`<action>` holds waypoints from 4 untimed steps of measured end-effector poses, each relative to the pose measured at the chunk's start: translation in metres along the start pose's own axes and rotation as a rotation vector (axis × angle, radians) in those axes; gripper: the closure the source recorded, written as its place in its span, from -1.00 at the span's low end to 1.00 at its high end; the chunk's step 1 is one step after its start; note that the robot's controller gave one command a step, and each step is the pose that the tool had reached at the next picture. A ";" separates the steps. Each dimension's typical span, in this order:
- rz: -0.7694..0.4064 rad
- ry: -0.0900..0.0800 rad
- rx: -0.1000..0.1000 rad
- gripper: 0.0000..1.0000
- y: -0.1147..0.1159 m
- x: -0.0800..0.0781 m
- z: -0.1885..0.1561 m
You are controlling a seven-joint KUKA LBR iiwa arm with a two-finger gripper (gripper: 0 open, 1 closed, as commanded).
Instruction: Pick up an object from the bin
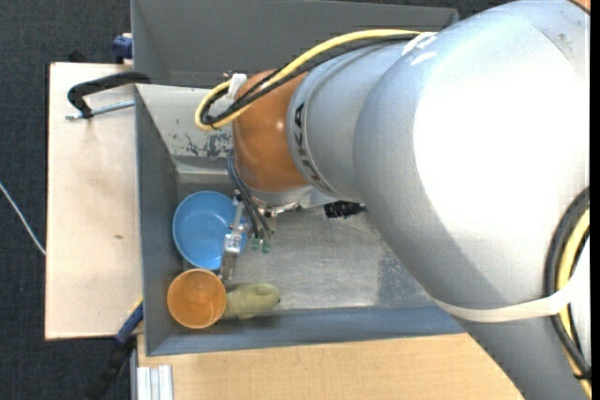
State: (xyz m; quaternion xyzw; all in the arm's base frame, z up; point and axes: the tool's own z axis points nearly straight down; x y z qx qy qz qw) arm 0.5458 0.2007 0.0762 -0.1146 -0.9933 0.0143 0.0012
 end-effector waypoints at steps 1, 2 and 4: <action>0.004 0.000 -0.002 1.00 -0.001 -0.001 0.000; -0.032 -0.011 -0.037 1.00 0.014 0.011 -0.148; 0.029 -0.015 -0.036 1.00 -0.010 -0.055 -0.138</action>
Offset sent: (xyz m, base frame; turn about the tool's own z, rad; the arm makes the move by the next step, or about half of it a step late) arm 0.0000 0.0000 0.0000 0.0000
